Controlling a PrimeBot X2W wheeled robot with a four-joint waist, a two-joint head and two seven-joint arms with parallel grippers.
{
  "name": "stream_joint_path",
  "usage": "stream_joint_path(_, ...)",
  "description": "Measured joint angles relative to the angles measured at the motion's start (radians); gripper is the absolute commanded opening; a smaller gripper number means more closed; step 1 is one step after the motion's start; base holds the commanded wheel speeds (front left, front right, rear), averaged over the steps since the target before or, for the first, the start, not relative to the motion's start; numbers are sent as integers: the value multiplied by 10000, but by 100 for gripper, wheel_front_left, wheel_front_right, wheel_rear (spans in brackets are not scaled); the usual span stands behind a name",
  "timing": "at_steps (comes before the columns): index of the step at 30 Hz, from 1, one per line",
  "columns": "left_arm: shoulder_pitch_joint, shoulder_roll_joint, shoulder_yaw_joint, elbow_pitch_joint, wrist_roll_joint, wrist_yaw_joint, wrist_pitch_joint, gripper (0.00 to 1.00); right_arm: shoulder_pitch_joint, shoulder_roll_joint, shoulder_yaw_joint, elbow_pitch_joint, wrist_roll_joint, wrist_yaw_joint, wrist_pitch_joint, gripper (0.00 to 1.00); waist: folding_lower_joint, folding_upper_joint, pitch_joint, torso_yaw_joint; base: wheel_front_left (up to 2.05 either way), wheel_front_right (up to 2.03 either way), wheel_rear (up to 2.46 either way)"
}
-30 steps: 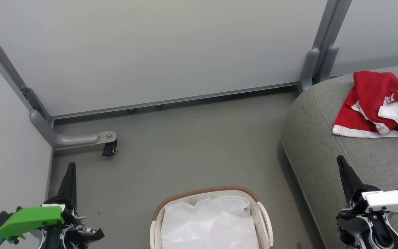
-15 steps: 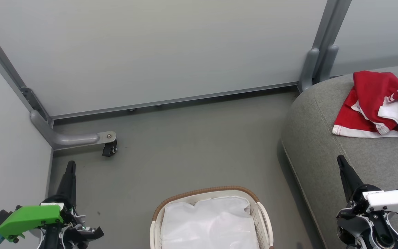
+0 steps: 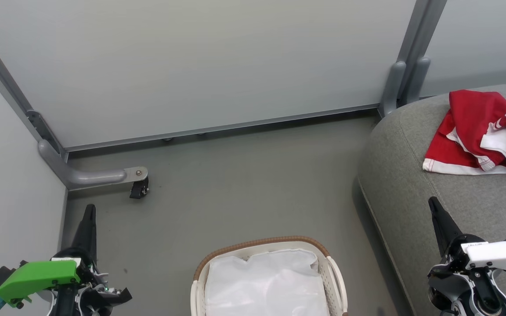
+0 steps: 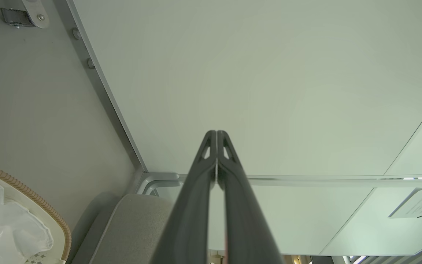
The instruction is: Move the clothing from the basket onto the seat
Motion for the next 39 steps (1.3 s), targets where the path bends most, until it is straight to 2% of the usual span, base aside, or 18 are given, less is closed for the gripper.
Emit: stream_joint_path(39,0,-4,19,-2,0,0,2,0,-2,0,0,-2,0,-2,0,0,0,0,0,0,0,0,0)
